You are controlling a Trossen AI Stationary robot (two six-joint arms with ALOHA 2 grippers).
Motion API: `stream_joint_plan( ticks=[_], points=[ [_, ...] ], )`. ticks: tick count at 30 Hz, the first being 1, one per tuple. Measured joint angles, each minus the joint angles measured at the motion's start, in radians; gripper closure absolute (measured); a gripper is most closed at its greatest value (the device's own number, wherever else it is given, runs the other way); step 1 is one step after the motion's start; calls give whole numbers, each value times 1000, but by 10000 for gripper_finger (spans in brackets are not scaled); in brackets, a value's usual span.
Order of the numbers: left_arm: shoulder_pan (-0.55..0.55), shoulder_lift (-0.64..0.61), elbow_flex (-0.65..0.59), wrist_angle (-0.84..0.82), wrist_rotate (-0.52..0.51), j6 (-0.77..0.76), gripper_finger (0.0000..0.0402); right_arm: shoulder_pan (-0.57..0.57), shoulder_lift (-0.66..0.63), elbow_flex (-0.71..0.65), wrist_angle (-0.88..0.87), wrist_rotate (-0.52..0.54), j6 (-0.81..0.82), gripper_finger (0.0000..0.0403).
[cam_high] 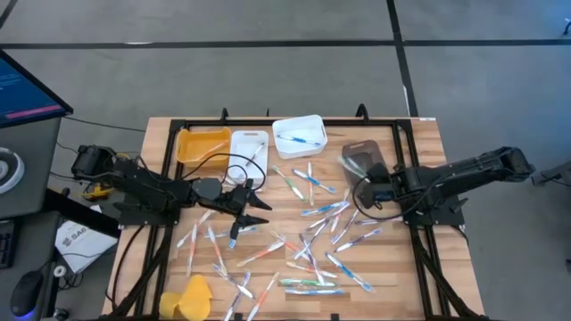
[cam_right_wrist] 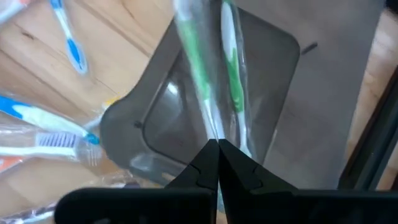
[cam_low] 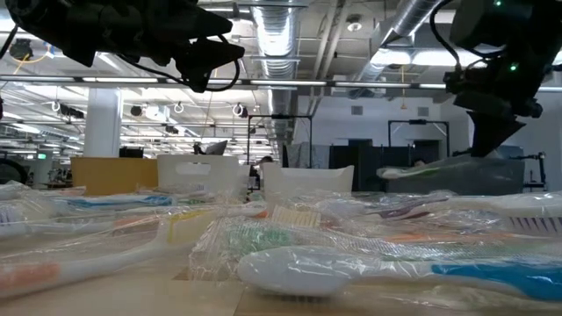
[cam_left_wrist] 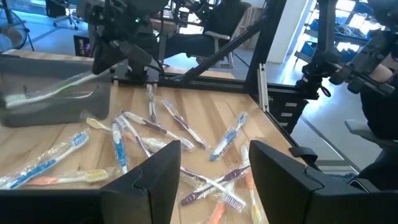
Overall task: Pick & Place Toothbrushes
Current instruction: Put the green toothbrush into the black bin
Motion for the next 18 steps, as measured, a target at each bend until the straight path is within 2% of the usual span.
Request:
stream_joint_plan(
  ticks=[10,15,18],
  points=[
    [0,0,0,0,0,0,215,32,-43,0,33,54,-47,403],
    [0,0,0,-7,0,0,215,60,-92,2,17,87,-19,403],
    [0,0,0,-7,0,0,215,66,-113,2,-50,92,46,403]
  ],
)
